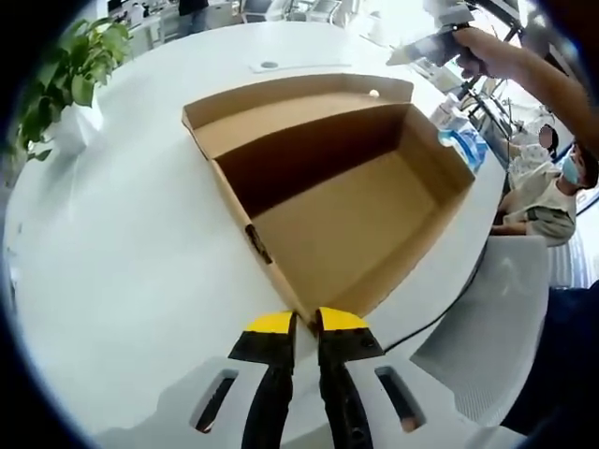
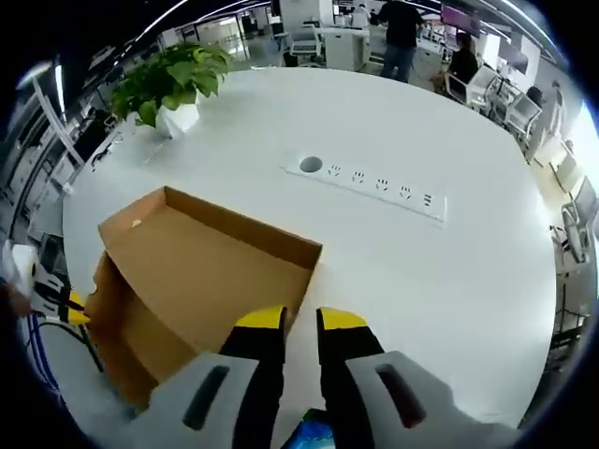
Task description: Operate the shoe box by opening the lid, removing the specified soft item, and placing it in the target area until the item is outside and the box remains undamaged.
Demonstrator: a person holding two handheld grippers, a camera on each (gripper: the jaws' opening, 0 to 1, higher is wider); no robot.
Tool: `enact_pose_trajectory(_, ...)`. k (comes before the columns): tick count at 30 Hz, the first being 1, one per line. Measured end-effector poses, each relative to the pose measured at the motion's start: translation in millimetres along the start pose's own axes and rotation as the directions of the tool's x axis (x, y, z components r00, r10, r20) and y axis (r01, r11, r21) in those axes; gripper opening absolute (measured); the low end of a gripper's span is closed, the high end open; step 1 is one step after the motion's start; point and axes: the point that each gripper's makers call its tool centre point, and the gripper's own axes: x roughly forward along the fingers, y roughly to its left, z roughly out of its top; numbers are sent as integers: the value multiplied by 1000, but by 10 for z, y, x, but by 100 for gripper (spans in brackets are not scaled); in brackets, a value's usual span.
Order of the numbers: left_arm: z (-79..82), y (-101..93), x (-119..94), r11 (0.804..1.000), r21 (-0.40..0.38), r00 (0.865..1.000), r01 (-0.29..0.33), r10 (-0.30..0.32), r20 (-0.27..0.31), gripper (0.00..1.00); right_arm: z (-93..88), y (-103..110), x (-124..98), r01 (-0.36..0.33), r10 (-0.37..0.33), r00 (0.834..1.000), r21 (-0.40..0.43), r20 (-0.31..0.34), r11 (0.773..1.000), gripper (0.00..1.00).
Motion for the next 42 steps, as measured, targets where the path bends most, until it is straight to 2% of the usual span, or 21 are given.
enact_pose_trajectory(6, 0, 1, 2, 1000, -6, 1000, 0, 0, 2, 5, 10, -15, 133, 11, -11, 1000, -2, -19, 1000, 10)
enact_pose_trajectory(12, -1, 4, 5, 1000, -21, 1000, 10, -10, 7, 5, -59, -23, 195, 16, -16, 999, 3, -49, 1000, 10)
enact_pose_trajectory(42, -1, 16, 18, 1000, -24, 1000, 10, -10, 15, 5, -114, -56, 550, 29, -26, 993, 19, -114, 999, 9)
